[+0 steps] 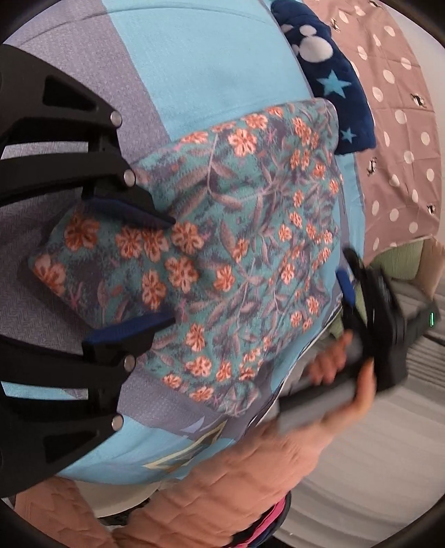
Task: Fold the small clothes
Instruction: 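Open the right gripper and release the folded shirt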
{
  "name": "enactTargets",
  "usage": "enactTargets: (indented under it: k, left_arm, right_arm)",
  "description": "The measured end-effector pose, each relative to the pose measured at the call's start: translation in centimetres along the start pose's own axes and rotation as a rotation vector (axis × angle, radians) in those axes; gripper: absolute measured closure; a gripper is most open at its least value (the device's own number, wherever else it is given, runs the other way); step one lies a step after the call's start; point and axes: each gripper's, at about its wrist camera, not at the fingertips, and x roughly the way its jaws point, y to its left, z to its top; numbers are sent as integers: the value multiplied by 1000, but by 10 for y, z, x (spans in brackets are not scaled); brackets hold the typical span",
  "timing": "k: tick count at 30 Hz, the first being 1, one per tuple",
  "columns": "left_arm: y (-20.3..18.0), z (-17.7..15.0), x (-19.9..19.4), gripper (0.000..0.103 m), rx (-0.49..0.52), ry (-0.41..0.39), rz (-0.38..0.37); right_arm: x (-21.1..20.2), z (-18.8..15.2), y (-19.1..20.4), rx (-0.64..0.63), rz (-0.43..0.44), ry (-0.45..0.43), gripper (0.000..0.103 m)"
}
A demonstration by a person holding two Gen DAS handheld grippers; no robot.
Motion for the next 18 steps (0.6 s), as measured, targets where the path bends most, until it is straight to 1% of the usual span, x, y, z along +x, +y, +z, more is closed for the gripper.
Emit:
enactTargets:
  k: [3,5,6,7,8,9,11,12,13,14,15,16,18]
  left_arm:
    - [0,-1,-1,48,4,0,-2]
    - [1,-1,-1,47,0,-2,-14]
    - [1,-2,-1,47,-1,-3,-15]
    - [1,-3,-2,47,0,-4,-14]
    - [0,-3,-2,47,2,-6,-12]
    - [-1,-3,-3,47,4,-8,-10]
    - [-2,-4,-3,47,9,-10,-6]
    - [-2,-4,-2,46,11,-9,-6]
    - [-3,-4,-3,45,13,-8,-6]
    - [-5,-4,-3,44,19,-8,-4]
    - [-6,-5,-3,44,23,-8,0]
    - [-7,-5,-4,43,27,-9,5]
    - [-9,-5,-6,43,30,-11,12]
  right_arm:
    - [22,11,4,-10,14,49,60]
    - [34,15,9,-33,-1,74,73]
    - [39,16,10,-40,-16,81,97]
    - [42,17,10,-42,-41,78,99]
    - [35,16,10,-32,-67,30,99]
    - [25,16,9,-24,-73,-23,99]
    - [8,17,1,6,-42,-94,99]
    - [6,17,-4,21,-33,-103,99]
    - [9,18,-9,25,-34,-94,97]
    - [15,17,-13,20,-71,-70,91]
    - [19,14,-16,13,-115,-44,82]
    - [20,11,-19,11,-146,-25,78]
    - [8,2,-25,43,-115,-49,76]
